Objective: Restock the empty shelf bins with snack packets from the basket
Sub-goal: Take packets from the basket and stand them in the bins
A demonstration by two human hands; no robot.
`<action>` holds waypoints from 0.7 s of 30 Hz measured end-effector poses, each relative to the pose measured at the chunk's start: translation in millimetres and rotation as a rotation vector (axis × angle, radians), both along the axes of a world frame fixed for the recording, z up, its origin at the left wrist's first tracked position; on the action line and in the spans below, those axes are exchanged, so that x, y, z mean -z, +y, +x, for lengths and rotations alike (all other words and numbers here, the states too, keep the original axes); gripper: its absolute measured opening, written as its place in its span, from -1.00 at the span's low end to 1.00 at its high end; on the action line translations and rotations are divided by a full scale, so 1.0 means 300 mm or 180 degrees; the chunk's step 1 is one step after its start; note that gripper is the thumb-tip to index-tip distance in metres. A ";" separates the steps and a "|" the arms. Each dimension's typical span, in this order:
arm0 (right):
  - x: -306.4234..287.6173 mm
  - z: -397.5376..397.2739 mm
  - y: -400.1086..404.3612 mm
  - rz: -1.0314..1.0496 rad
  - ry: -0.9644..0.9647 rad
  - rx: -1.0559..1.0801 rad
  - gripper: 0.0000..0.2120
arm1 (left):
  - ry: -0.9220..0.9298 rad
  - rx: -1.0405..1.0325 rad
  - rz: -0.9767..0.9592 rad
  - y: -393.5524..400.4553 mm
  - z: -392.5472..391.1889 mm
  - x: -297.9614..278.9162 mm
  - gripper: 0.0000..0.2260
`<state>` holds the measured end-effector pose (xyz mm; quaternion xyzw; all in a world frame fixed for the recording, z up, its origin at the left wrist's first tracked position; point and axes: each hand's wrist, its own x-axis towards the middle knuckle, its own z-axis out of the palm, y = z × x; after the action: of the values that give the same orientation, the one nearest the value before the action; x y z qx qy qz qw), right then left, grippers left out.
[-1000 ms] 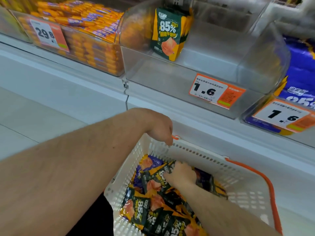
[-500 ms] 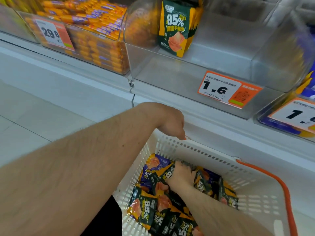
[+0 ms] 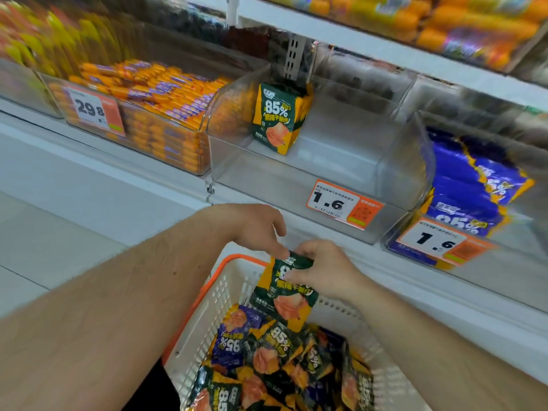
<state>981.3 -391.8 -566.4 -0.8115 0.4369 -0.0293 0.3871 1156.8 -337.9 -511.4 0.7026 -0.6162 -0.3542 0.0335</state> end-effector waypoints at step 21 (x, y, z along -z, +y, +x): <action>-0.287 0.023 -0.109 0.1467 -0.2023 0.0626 -0.47 | 0.2947 -0.1965 -0.1946 0.028 0.041 -0.152 -0.88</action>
<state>988.2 -424.4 -480.2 -0.6083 0.3661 -0.2170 0.6699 1169.1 -329.6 -465.8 0.5807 -0.3802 -0.4033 0.5963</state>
